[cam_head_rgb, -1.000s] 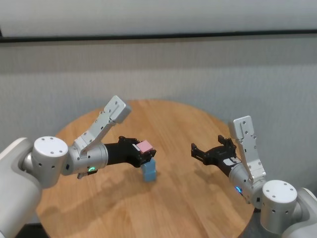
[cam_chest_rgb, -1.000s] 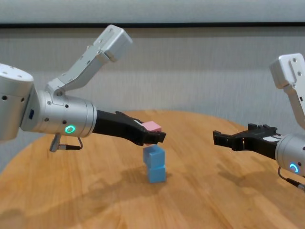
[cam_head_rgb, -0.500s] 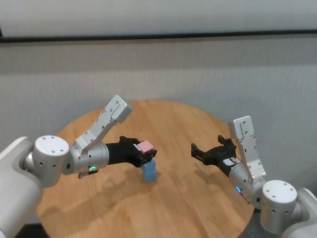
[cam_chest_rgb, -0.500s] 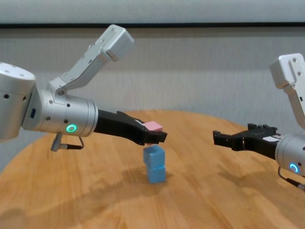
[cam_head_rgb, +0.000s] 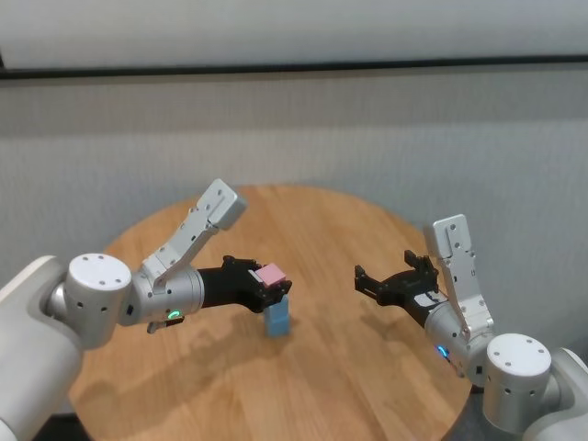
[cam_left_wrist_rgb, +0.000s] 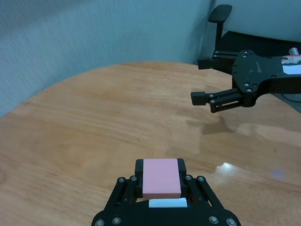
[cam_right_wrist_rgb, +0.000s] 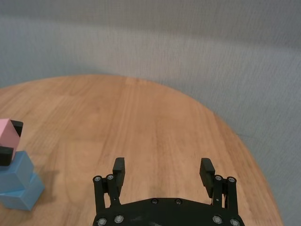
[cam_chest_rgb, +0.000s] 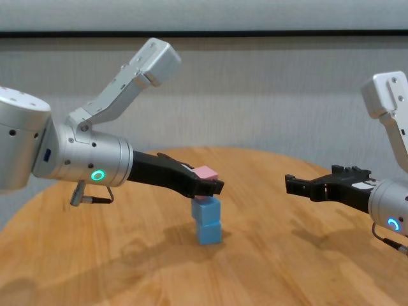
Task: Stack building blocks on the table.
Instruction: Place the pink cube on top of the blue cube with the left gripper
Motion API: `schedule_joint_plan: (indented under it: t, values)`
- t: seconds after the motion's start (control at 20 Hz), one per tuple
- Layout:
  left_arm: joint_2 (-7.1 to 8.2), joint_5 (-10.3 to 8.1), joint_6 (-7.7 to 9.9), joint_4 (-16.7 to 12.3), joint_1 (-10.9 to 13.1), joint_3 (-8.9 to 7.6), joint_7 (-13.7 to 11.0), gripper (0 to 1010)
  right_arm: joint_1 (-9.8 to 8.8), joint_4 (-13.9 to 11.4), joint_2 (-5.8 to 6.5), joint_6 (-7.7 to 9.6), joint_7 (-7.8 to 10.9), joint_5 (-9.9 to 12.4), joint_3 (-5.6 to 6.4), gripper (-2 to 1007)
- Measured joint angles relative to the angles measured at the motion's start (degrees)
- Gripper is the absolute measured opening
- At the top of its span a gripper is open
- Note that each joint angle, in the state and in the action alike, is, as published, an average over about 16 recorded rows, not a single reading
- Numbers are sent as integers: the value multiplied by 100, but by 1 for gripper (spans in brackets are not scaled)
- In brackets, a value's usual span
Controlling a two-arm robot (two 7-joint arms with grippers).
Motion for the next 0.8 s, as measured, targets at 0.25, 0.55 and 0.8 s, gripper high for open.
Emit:
schedule_joint_plan:
  t: [0.25,0.55,0.8]
  values:
    - [-38,9,-7,97,-32,4,0,396,0,0,0,0,0,0,0,1005]
    - [-74,24,-14,186,-66,4,-2,396,0,0,0,0,0,0,0,1005]
    - [-90,39,-15,229,-83,1,-6,396,0,0,0,0,0,0,0,1005]
